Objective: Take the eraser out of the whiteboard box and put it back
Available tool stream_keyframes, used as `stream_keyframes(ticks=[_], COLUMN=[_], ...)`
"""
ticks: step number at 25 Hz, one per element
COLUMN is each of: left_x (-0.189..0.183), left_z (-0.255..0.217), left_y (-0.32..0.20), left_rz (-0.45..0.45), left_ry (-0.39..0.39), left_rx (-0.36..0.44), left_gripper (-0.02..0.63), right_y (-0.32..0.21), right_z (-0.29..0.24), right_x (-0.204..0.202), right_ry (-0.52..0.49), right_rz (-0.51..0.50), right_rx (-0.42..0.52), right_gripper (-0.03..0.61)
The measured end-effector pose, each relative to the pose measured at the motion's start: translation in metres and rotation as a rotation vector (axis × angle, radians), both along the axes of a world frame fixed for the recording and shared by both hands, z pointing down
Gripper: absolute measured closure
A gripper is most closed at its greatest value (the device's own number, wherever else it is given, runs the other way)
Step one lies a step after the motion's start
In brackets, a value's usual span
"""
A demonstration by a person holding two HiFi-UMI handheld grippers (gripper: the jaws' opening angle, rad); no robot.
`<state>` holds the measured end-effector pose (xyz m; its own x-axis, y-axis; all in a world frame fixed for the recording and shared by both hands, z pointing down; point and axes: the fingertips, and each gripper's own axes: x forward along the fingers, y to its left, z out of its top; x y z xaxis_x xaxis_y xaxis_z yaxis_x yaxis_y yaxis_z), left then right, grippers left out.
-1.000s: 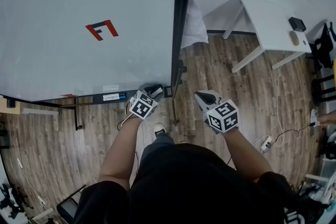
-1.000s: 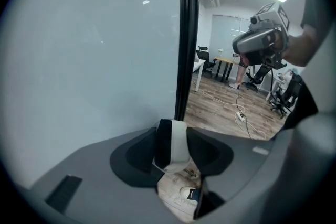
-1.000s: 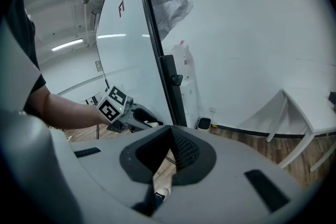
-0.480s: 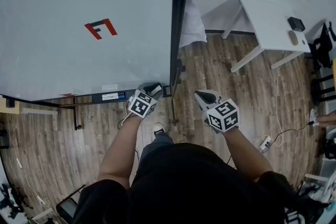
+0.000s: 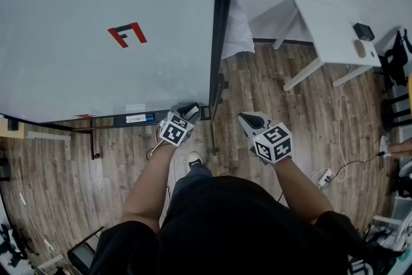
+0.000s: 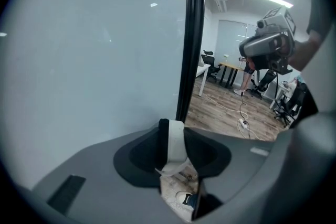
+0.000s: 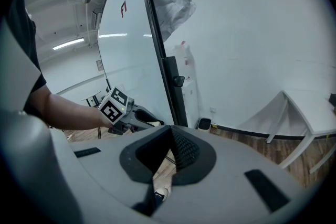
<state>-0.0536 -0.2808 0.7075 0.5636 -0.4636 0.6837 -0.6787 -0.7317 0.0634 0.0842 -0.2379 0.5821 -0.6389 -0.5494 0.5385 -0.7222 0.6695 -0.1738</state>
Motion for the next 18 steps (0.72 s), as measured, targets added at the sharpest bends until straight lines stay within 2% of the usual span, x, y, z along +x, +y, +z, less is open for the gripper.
stream_keyframes(ticks=[6,13,18], left_x=[0.000,-0.004,-0.005], left_z=[-0.007,-0.029,-0.051], left_y=[-0.001,0.003,0.005], left_rz=[-0.003,-0.020,-0.032], left_ry=[0.007,0.018,0.028], left_rx=[0.021,0.022,0.054], left_gripper=[0.465,0.465,0.466], right_y=[0.002,0.006,0.009], right_z=[0.000,-0.003,-0.008], right_x=[-0.004,-0.007,-0.008], right_ry=[-0.002,-0.008,-0.017], right_rz=[-0.009,-0.022,-0.031], right_rx=[0.001,0.010,0.021], right_gripper=[0.583,0.583,0.583])
